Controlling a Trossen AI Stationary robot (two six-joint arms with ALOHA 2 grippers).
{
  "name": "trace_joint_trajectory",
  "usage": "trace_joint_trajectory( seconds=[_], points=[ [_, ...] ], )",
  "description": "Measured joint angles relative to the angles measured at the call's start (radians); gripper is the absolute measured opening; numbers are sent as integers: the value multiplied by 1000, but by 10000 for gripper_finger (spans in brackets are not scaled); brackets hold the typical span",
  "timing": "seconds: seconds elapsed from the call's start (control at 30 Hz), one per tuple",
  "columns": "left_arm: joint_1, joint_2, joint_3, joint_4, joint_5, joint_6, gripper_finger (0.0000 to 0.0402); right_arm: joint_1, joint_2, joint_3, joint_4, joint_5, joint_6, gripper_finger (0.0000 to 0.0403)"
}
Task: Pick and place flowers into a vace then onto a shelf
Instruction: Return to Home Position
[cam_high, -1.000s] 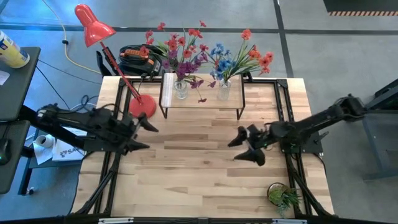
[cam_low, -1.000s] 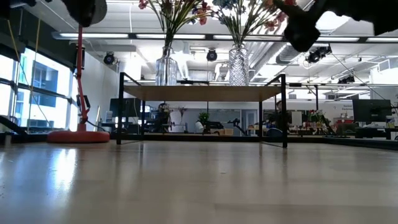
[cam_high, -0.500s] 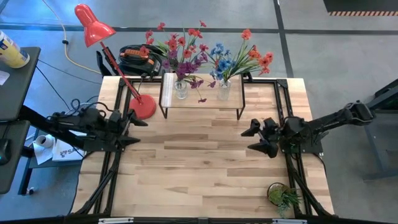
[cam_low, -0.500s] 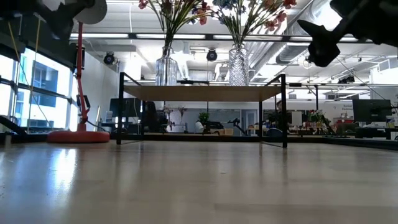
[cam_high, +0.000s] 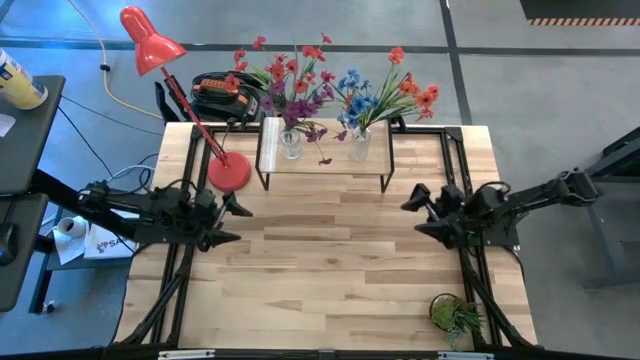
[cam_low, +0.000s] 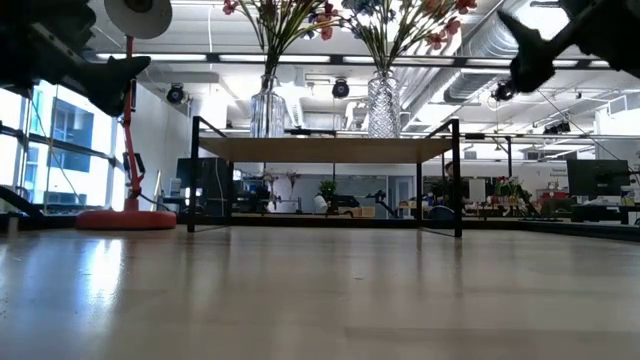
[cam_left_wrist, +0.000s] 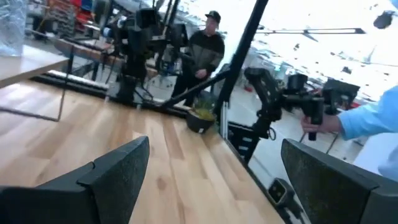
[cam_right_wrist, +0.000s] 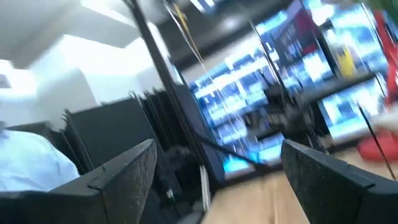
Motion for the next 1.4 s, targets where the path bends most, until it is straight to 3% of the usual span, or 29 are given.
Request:
trace_joint_trajectory(
  seconds=[0.33,0.67,1.4],
  points=[
    [1,-3,-1,-5,-27,23,397,0,-48,0,-11,-36,-144,334],
    [0,-3,-2,-37,-29,-6,397,9,-47,0,-129,-30,-186,334],
    [0,-3,-4,-36,-29,-6,397,-16,-52,-1,-336,-3,-70,334]
  ],
)
